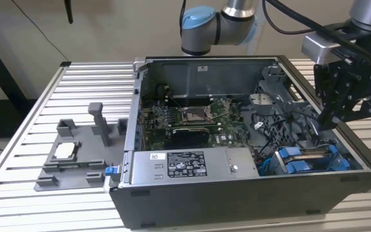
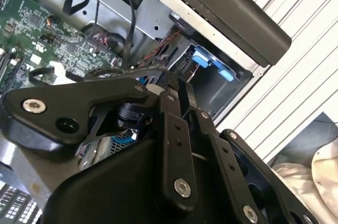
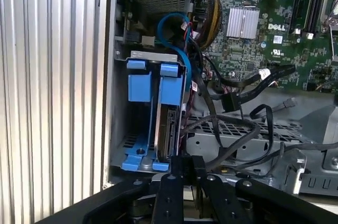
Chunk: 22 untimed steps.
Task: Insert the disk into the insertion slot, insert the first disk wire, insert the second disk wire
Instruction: 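Insert the first disk wire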
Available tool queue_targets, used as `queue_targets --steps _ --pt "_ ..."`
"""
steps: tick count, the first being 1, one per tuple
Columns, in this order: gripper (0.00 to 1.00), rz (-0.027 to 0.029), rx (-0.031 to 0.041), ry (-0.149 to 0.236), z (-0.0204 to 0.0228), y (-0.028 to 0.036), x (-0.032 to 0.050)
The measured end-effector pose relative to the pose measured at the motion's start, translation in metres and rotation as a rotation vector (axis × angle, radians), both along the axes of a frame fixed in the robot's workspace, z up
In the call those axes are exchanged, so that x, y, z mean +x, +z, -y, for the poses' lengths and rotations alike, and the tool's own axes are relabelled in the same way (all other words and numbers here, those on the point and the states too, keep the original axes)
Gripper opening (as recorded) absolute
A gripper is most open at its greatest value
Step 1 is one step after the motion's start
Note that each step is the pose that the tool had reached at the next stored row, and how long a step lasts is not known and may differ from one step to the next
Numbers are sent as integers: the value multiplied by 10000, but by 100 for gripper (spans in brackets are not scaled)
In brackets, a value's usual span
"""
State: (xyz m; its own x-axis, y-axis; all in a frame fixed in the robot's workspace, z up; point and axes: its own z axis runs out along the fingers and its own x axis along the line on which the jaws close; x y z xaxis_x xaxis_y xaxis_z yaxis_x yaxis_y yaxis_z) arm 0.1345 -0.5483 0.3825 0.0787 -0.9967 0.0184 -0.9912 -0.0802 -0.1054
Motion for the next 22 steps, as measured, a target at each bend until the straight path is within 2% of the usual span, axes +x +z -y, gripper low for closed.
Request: queue_targets --steps 4,5,6,13,14,20,22 --pt "19 -460 -45 -8 12 -4 34" --pt "19 -553 -54 -10 14 -5 44" --pt "19 -601 -60 -21 14 -10 49" --pt "19 -615 -59 -511 17 -58 53" --pt "19 -628 -72 -519 18 -63 67" --pt "19 -797 -120 -540 21 -95 162" --pt "19 -806 -122 -541 21 -96 178"
